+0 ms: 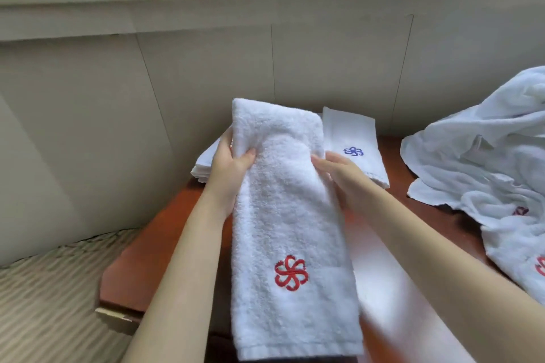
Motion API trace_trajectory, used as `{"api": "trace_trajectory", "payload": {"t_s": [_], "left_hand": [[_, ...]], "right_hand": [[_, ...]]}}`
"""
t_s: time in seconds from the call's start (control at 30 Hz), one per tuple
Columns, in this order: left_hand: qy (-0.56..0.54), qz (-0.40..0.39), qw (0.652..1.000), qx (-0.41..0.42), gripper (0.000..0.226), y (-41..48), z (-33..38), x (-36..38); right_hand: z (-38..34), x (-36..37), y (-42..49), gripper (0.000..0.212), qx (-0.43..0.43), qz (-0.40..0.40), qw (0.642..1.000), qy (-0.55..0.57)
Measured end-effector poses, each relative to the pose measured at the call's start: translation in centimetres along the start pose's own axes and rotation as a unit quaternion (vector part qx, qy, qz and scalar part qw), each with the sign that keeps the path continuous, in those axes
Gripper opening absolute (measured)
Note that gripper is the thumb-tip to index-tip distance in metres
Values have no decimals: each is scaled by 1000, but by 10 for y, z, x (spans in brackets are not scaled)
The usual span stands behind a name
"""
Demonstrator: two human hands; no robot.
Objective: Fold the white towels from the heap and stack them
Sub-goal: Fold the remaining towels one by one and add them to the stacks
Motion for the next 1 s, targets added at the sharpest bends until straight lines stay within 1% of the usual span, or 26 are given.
{"api": "trace_trajectory", "payload": {"t_s": [0.07, 0.13, 0.2, 0.23, 0.3, 0.4, 0.47, 0.5, 0.53, 0.57, 0.6, 0.63, 0.67, 0.7, 0.73, 0.77, 0.83, 0.87, 0.9, 0.93, 0.97, 1.0], "left_hand": [[40, 20, 999, 26, 33, 23, 20, -12], [68, 30, 996, 51, 30, 49, 41, -23], [94, 29, 993, 67, 30, 70, 61, -31], [107, 30, 991, 77, 30, 86, 71, -36], [135, 28, 986, 93, 33, 122, 87, -45], [181, 27, 977, 111, 37, 190, 97, -50], [203, 44, 971, 119, 45, 237, 89, -47], [215, 55, 969, 108, 49, 261, 75, -47], [231, 65, 967, 79, 55, 283, 53, -49], [245, 69, 967, 25, 62, 300, 24, -53], [254, 72, 963, -53, 68, 312, -13, -59], [279, 65, 948, -137, 69, 316, -53, -67], [335, 41, 920, -198, 66, 314, -91, -74], [402, 16, 888, -224, 61, 311, -123, -80], [454, 8, 864, -217, 55, 312, -145, -86], [471, 17, 860, -195, 46, 314, -158, -90], [435, 32, 885, -163, 24, 322, -162, -95], [412, 28, 896, -164, 20, 324, -159, -96], [390, 19, 902, -182, 24, 326, -156, -98], [384, 6, 900, -206, 33, 325, -155, -100], [393, -7, 891, -229, 43, 324, -154, -101], [397, -20, 885, -243, 49, 324, -151, -100]], "right_hand": [[-27, 14, 12, 16, -44, -1, 999, -19], [-53, 35, 29, 6, -88, 14, 992, -85], [-74, 52, 45, 8, -140, 40, 978, -147], [-85, 60, 57, 12, -158, 52, 974, -155], [-104, 73, 88, 15, -179, 58, 972, -139], [-125, 87, 151, 5, -173, 43, 980, -84], [-130, 89, 199, 5, -159, 70, 984, -37], [-125, 88, 224, 9, -158, 93, 983, -22], [-114, 85, 249, 13, -155, 120, 980, -25], [-95, 81, 269, 19, -143, 143, 979, -38], [-69, 76, 288, 27, -112, 157, 980, -54], [-40, 71, 304, 34, -67, 159, 982, -70], [-11, 64, 316, 39, -23, 155, 984, -79], [11, 59, 327, 40, -5, 156, 985, -80], [23, 54, 337, 41, -16, 163, 983, -82], [27, 51, 346, 45, -40, 170, 979, -103], [26, 52, 356, 55, -73, 170, 965, -185], [24, 54, 359, 58, -80, 167, 960, -211], [23, 55, 361, 58, -81, 163, 959, -219], [22, 56, 363, 58, -76, 159, 961, -215], [22, 56, 365, 58, -70, 158, 963, -207], [21, 55, 365, 58, -68, 160, 965, -199]]}}
Point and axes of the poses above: each hand's wrist, its own y-axis towards the middle knuckle, its own x-axis out of the palm, z = x × y, the point moved 5 cm from there along y, towards the middle knuckle, and after that the axes turned 3 degrees about z, right-handed, at the moved point
